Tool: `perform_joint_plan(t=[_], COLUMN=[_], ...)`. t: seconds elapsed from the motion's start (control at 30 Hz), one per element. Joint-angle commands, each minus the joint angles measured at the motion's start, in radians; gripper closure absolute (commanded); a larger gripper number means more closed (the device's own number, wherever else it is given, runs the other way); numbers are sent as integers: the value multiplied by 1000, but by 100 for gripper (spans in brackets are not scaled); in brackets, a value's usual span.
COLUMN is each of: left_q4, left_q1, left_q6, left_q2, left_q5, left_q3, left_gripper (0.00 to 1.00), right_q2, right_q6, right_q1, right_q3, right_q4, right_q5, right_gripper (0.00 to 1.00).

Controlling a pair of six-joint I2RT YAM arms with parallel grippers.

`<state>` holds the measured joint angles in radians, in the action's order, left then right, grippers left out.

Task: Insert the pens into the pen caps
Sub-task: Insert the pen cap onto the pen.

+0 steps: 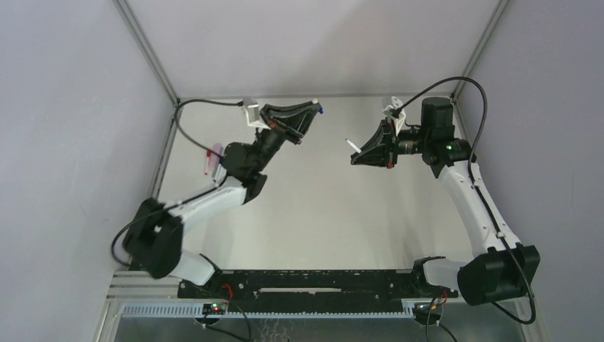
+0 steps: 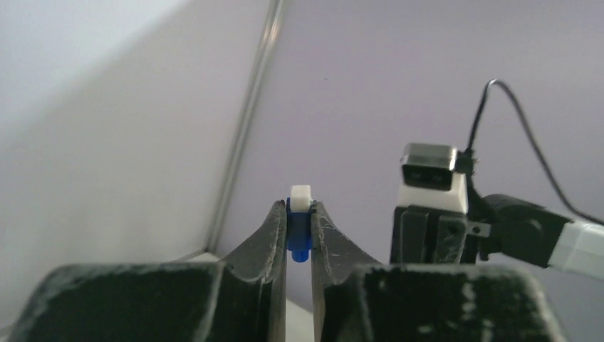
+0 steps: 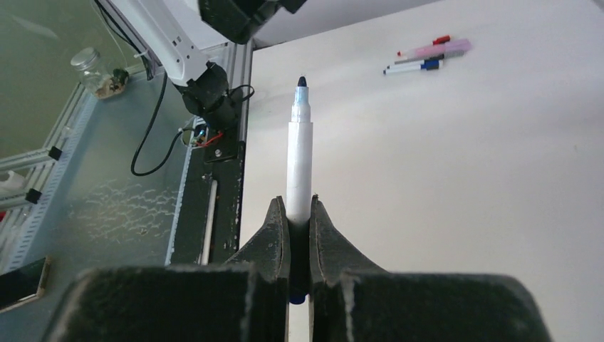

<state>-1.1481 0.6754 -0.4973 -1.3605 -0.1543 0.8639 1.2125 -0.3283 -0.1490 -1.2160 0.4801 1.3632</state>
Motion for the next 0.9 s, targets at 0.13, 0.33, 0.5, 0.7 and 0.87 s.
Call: perform_joint_plan(t=[0.13,0.33,0.5,0.7,0.87], left_q4=[-319,-329,-330,-329,-331], left_q1=[-48,-40,-25,-13,3], left_q6=[-339,-516,-509,-507,-505], left_q2=[-263,-242,-173,-156,-140], left_q5=[-75,79,108,113,87], left_q3=[208,149,165,256,191], left_gripper=[100,100,100,100,100], right_q2=[103,139,165,186,155], right_q6=[100,307,567,442,428], right_q1=[8,-19,-45,-72,-77], right_q3=[-43,-45,-115,-351,-370], right_q4=[-81,-280,-471,-178,-101], right_q5=[-46,8,16,-22,-19], right_gripper=[100,100,100,100,100])
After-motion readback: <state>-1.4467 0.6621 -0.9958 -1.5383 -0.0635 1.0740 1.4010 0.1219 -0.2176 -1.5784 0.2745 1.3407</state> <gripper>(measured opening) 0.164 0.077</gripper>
